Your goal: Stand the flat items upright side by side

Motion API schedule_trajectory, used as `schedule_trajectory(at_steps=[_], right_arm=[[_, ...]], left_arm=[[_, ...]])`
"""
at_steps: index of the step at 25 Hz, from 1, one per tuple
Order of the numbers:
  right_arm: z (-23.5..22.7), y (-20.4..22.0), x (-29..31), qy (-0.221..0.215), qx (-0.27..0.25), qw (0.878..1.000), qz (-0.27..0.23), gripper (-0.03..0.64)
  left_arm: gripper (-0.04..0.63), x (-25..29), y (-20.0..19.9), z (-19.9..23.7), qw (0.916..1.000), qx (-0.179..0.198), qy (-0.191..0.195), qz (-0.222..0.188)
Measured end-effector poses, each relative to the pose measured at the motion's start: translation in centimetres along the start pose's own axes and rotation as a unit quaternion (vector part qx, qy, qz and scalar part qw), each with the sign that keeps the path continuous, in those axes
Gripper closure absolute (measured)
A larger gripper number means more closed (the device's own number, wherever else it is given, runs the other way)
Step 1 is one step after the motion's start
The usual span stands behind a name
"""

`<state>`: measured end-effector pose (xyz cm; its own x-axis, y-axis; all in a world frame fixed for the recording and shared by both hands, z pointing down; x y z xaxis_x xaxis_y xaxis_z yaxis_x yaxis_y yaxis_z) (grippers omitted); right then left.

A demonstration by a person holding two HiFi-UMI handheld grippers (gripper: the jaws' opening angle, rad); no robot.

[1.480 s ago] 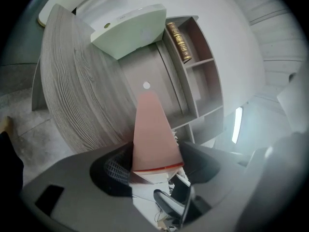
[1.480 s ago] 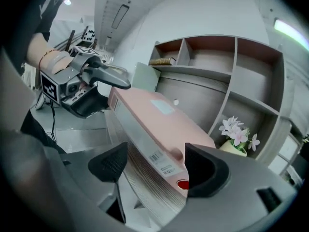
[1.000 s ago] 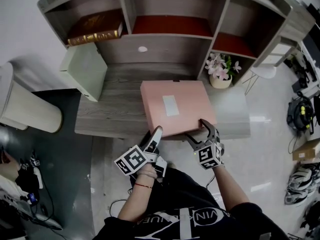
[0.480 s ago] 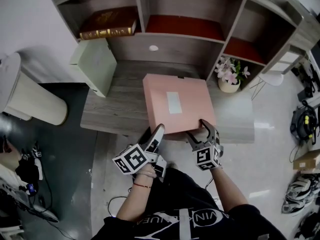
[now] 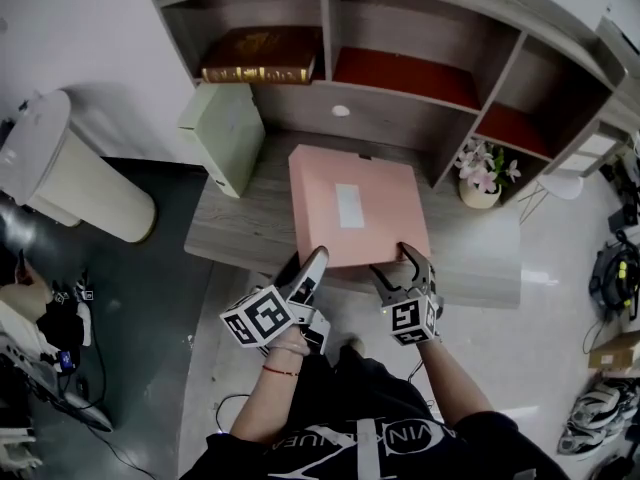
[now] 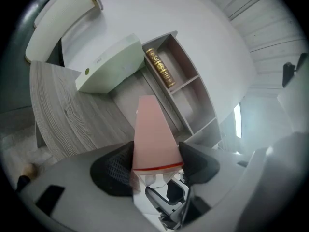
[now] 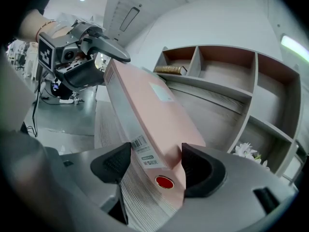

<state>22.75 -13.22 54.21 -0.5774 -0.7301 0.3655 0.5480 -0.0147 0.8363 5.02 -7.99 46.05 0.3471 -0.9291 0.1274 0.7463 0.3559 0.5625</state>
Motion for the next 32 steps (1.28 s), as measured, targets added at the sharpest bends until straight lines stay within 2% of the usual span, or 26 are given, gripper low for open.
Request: schedule_trajectory(at_steps=[6,11,17,26,32], right_arm=[[2.1,-4.2,2.9,-0.026,0.039,0.999,-0.026,0.293],[4.6,-6.5,5.8,-0.06,0.048,0.996,-0.04,0.295],[7.6,-9.5,8.5,-0.1,0.054,0.992,-0.05,0.295],[10.1,-13.4,12.2,-0.142,0.079,0.985,-0.053,0.299],[11.2,-15.8,14.5,-0.155,0.107,0.981,-0.056,0.302]], left_arm=[[0.305,-1.7,-4.9,0.2,0.9986,0.045,-0.025,-0.005],[0.305,-3.0,-8.5,1.0,0.9961,0.072,-0.05,-0.011],[0.305,-3.7,-12.3,1.3,0.9894,0.128,-0.069,-0.006],[0.305,-4.5,-17.2,2.2,0.9819,0.164,-0.094,-0.014],[0.305,-4.1,-19.9,1.8,0.971,0.215,-0.103,-0.007]])
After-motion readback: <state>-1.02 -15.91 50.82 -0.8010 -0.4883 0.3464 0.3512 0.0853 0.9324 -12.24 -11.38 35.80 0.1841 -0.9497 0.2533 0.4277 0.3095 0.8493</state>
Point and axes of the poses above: the fingertips, and each gripper's own axes: x forward along the fingers, z to its left, y out of its underside, the point moved 4 cm from there along -x, backward along the fingers, and after that the axes turned 4 degrees about y, right-handed, at the moved point
